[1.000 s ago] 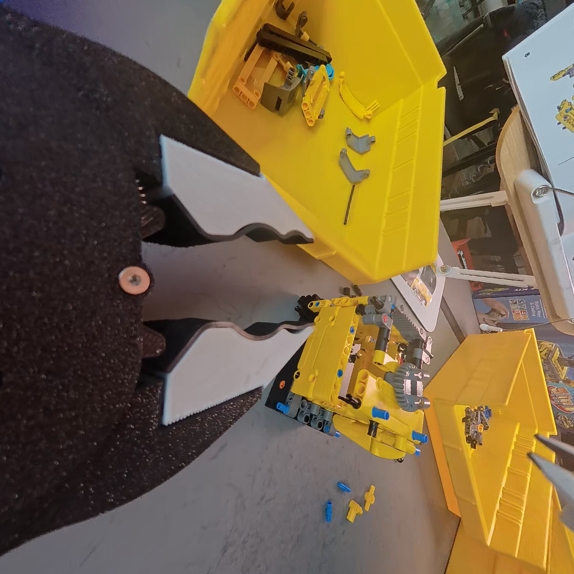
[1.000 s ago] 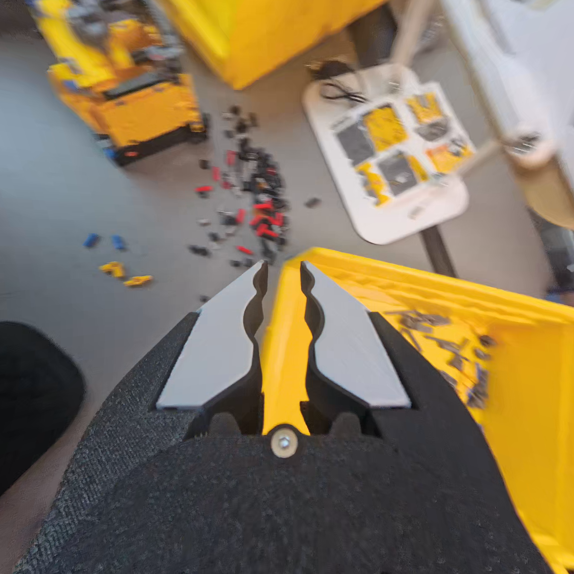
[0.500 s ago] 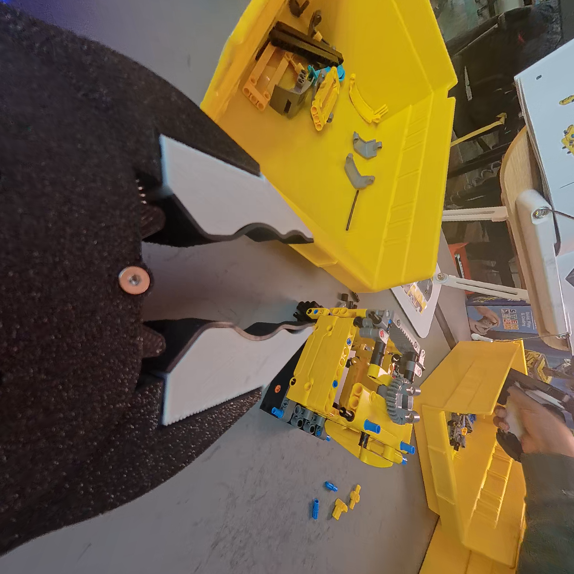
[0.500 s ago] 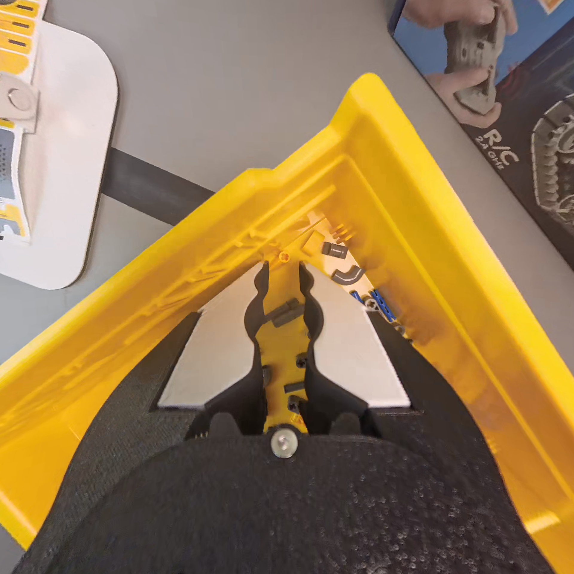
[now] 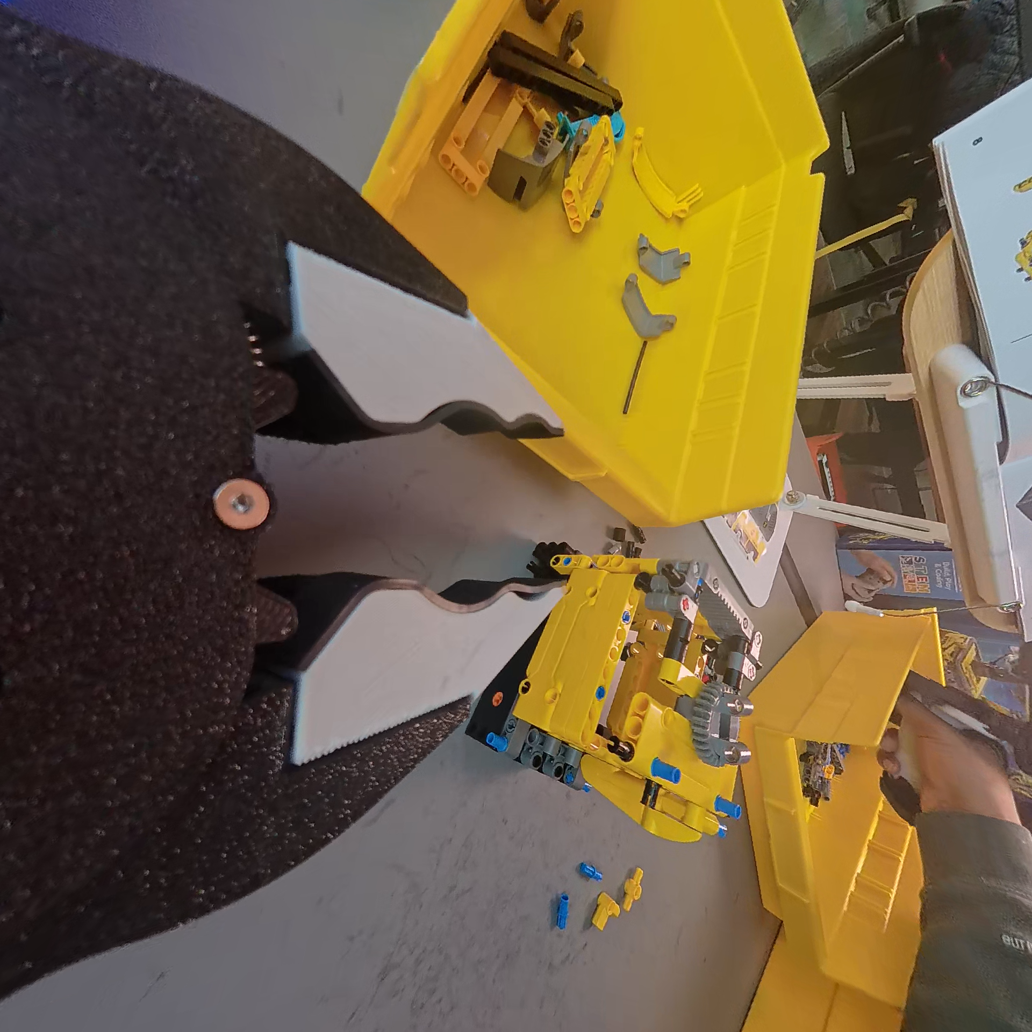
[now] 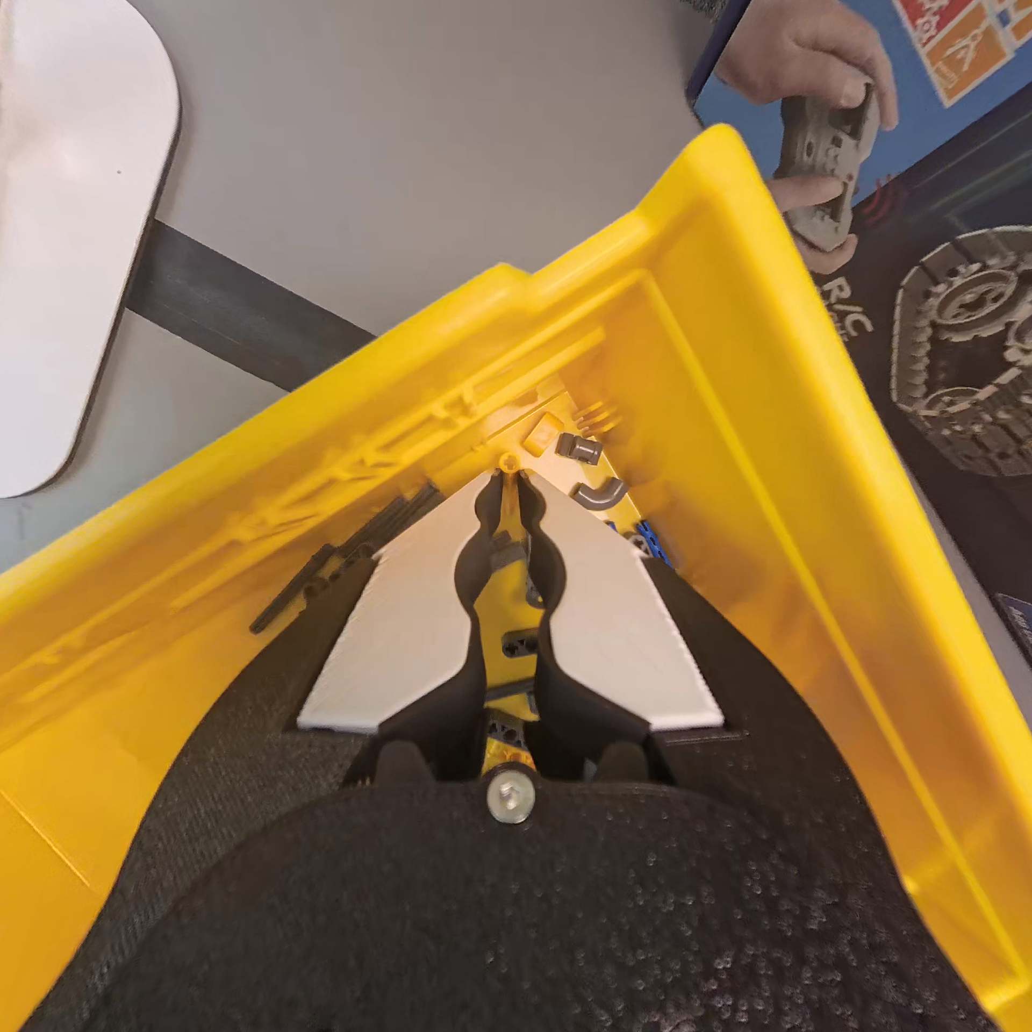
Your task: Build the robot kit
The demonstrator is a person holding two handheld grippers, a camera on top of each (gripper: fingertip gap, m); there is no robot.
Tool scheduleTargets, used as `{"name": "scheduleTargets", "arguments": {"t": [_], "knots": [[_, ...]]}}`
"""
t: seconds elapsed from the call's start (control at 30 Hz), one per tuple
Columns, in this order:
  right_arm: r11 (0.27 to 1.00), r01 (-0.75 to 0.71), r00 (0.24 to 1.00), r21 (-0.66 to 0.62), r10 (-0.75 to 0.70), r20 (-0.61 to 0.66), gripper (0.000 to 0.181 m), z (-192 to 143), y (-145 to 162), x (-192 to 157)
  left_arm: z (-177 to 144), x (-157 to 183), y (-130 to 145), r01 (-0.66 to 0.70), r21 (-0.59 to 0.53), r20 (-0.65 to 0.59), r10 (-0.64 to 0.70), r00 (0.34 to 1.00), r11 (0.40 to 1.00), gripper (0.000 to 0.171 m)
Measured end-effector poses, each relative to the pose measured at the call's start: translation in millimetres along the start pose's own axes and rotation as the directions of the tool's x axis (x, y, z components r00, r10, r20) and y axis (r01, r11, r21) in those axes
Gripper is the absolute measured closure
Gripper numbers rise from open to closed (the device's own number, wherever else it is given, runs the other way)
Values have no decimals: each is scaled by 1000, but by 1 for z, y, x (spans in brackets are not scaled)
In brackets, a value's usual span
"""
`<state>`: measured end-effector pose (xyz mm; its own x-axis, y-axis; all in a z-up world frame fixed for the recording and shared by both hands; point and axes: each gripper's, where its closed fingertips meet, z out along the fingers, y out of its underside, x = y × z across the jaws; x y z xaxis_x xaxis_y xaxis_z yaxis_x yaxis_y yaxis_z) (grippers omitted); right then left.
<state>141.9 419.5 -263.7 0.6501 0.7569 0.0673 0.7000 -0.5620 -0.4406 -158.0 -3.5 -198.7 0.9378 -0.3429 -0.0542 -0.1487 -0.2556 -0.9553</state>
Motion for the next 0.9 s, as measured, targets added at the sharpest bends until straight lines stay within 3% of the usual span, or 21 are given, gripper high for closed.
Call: {"name": "scheduleTargets", "arguments": {"t": [0.07,0.2,0.3,0.37,0.47,0.57,0.7,0.9], "knots": [[998,4,1000,60,-5,16,177,-26,-7,-7,-1,0,-1,-2,4,4,2,1000,1000,123],[957,234,972,170,-229,-49,177,-119,-3,-52,-3,1,-1,-24,7,5,24,1000,1000,123],[861,436,892,263,-452,3,177,-182,28,-138,-3,5,-4,-29,16,-10,29,1000,999,123],[806,518,828,286,-556,66,177,-201,65,-202,-3,8,-6,-37,24,-20,38,999,999,123],[749,591,742,299,-650,162,177,-196,125,-284,-5,15,-11,-63,35,-27,64,998,997,123],[750,591,705,297,-659,262,176,-169,172,-333,-8,19,-17,-101,46,-19,102,995,994,123],[782,558,730,279,-622,283,176,-135,198,-346,-12,19,-21,-137,51,5,137,991,989,123],[810,514,775,283,-580,251,176,-128,207,-341,-13,19,-19,-154,41,14,154,988,987,123]]}}
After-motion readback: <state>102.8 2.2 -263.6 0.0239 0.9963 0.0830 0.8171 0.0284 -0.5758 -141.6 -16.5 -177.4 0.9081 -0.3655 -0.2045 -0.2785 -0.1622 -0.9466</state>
